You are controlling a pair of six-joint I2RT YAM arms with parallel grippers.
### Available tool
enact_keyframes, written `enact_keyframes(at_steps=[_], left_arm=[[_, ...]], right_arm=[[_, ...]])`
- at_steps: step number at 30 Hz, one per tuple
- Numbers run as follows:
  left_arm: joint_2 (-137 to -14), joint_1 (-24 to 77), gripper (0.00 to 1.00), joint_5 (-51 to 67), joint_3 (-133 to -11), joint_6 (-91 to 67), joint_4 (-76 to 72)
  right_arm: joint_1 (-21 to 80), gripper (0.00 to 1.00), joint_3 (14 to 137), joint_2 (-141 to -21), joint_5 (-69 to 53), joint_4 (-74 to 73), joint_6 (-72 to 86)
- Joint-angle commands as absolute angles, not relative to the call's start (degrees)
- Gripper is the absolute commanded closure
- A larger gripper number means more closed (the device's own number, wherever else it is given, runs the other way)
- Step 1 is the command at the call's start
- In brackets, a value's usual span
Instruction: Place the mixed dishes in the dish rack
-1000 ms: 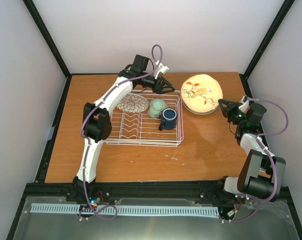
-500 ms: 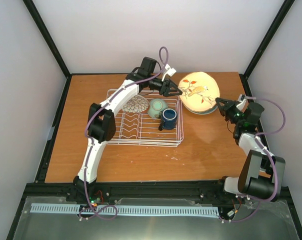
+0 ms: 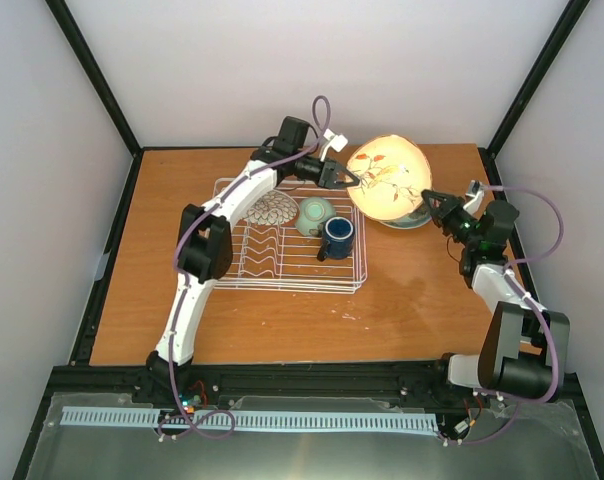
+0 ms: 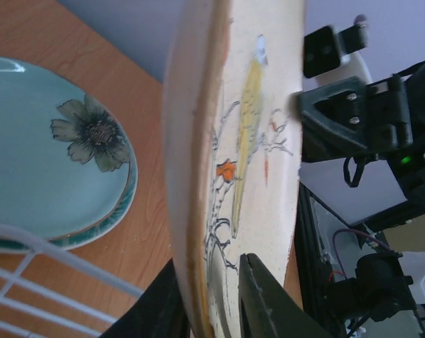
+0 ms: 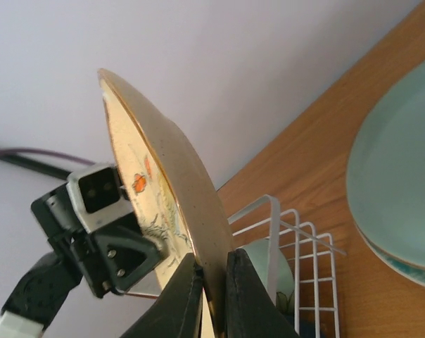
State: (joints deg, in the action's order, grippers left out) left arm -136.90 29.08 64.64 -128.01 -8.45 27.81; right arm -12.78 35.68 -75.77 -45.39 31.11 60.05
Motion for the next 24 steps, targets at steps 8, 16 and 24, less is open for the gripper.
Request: enact_keyframes(at_steps=[8, 16, 24], left_arm=[[-136.8, 31.6, 0.99, 71.4, -131.0, -8.7, 20.1], [-135.8, 31.6, 0.99, 69.1, -131.0, -8.6, 20.2], [-130.7, 31.5, 0.99, 62.1, -128.3, -4.4, 22.6]], right_arm=[[-4.0, 0.97, 41.3, -79.6, -50.1, 34.3, 59.4], [-1.6, 0.97, 42.9, -82.8, -50.0, 32.7, 57.1], [-1.6, 0.91, 44.8, -82.6, -48.3, 26.8, 52.6]])
